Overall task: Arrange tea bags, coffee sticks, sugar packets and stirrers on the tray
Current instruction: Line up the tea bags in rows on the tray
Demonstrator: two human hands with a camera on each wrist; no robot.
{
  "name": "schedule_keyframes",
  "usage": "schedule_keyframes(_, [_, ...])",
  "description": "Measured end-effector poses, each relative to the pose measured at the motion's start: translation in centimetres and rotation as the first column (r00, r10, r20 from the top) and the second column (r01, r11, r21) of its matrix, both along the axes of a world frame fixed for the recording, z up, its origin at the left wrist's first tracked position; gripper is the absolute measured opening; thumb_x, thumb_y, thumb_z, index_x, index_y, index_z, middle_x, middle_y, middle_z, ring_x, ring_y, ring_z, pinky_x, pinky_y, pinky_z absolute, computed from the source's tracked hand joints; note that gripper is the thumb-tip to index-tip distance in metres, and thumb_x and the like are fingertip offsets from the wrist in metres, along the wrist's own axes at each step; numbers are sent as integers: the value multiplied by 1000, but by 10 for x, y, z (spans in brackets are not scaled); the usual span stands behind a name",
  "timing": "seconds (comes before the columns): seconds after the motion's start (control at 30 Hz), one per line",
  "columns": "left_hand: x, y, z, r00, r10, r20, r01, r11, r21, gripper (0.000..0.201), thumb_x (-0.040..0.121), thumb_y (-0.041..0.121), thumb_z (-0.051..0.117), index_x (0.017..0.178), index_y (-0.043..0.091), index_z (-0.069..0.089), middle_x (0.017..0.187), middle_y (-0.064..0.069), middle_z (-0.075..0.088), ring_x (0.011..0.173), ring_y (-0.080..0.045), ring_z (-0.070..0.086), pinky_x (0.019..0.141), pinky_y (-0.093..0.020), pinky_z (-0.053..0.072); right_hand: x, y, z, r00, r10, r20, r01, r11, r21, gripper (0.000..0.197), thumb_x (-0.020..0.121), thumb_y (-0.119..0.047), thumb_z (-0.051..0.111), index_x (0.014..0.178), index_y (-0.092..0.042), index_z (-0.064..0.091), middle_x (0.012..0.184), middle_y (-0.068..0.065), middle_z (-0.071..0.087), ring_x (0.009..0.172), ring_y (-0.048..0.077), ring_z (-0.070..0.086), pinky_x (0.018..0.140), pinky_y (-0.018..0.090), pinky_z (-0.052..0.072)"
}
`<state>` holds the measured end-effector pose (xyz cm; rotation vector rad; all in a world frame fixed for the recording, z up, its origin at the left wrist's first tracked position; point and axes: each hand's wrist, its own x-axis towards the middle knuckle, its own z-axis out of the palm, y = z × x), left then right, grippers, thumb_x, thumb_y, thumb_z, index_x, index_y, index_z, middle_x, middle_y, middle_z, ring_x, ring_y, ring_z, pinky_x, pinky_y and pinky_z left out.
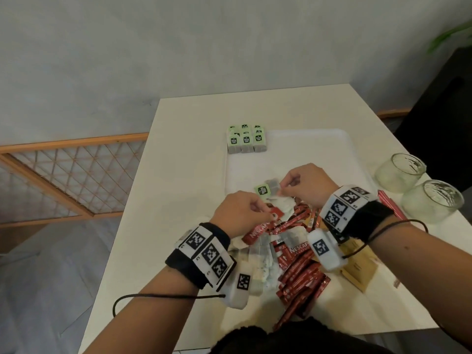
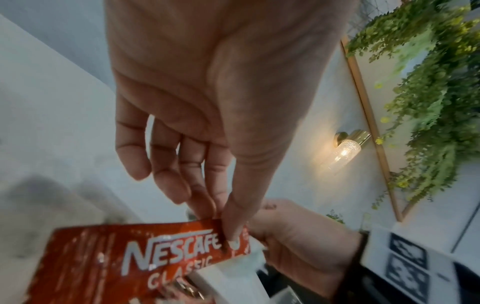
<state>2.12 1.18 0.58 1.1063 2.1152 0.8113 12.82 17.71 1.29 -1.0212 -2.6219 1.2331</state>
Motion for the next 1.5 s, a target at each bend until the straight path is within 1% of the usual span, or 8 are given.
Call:
schedule_keyframes(0.23, [13, 28, 4, 986, 21, -162, -11, 998, 64, 42, 68, 52, 82, 84, 25, 55, 86, 9, 58, 80, -11, 55, 73, -32, 49, 7, 22, 13, 994, 104, -31, -104, 994, 13, 11, 76, -16, 82, 75, -15, 70, 71, 7, 71, 56, 14, 63, 62, 27, 55])
schedule_keyframes(0.4, [-11, 40, 15, 994, -98, -41, 101, 991, 82, 92, 63, 41, 89, 137, 24, 36, 129, 1, 46, 116, -13, 46, 96, -31, 41, 6, 18, 20, 959, 281, -34, -281, 960, -9, 11, 76, -17, 82, 75, -19, 71, 75, 4, 70, 60, 8, 59, 65, 23, 51])
schedule_keyframes(0.6, [-13, 48, 4, 923, -209, 323, 221, 975, 0, 29, 80, 24, 80, 98, 4, 70, 88, -5, 72, 78, -13, 66, 80, -32, 54, 3, 12, 18, 926, 352, -139, -369, 920, -132, 15, 78, -10, 79, 91, -12, 70, 85, 11, 72, 66, 6, 60, 71, 23, 53])
schedule_keyframes(0.7, [-16, 42, -7, 942, -180, 284, 196, 980, -29, 33, 81, 28, 79, 85, -2, 69, 76, -12, 73, 70, -21, 65, 74, -33, 50, 10, 16, 6, 964, 192, -182, -235, 937, -260, 21, 82, -13, 76, 101, -13, 66, 82, 12, 70, 69, 17, 67, 71, 29, 58])
schedule_keyframes(0.9, [-20, 35, -16, 964, -38, 263, 54, 997, -55, 34, 76, 39, 76, 91, 9, 72, 94, -12, 74, 90, -30, 71, 84, -53, 57, 26, 15, -15, 863, 341, 374, -364, 931, -10, 22, 79, -33, 78, 92, -17, 72, 79, -10, 67, 73, 4, 62, 63, 18, 45])
schedule_keyframes(1.07, [-13, 37, -16, 920, 78, 384, -36, 993, -114, 26, 91, 22, 68, 109, 3, 65, 90, -17, 74, 80, -29, 75, 61, -34, 61, 26, 14, -27, 775, 296, 559, -384, 922, 44, 42, 64, -58, 80, 78, -18, 74, 73, -6, 71, 69, 13, 65, 65, 29, 53])
schedule_keyframes(1.27, [-12, 40, -24, 905, 195, 377, -168, 980, -103, 47, 89, 21, 68, 125, -3, 51, 121, -21, 61, 92, -34, 71, 54, -33, 59, 30, 18, -22, 833, 343, 433, -361, 932, -44, 25, 71, -43, 82, 73, -22, 70, 68, -12, 66, 68, 6, 60, 65, 23, 47])
schedule_keyframes(1.5, [-4, 40, -22, 976, 90, 197, -108, 991, 84, 26, 88, 24, 68, 101, 2, 60, 102, -14, 64, 90, -26, 68, 69, -44, 62, 33, 29, -2, 939, 253, 233, -179, 938, -298, 18, 85, -13, 72, 80, -8, 56, 62, 10, 68, 54, 18, 63, 61, 30, 53])
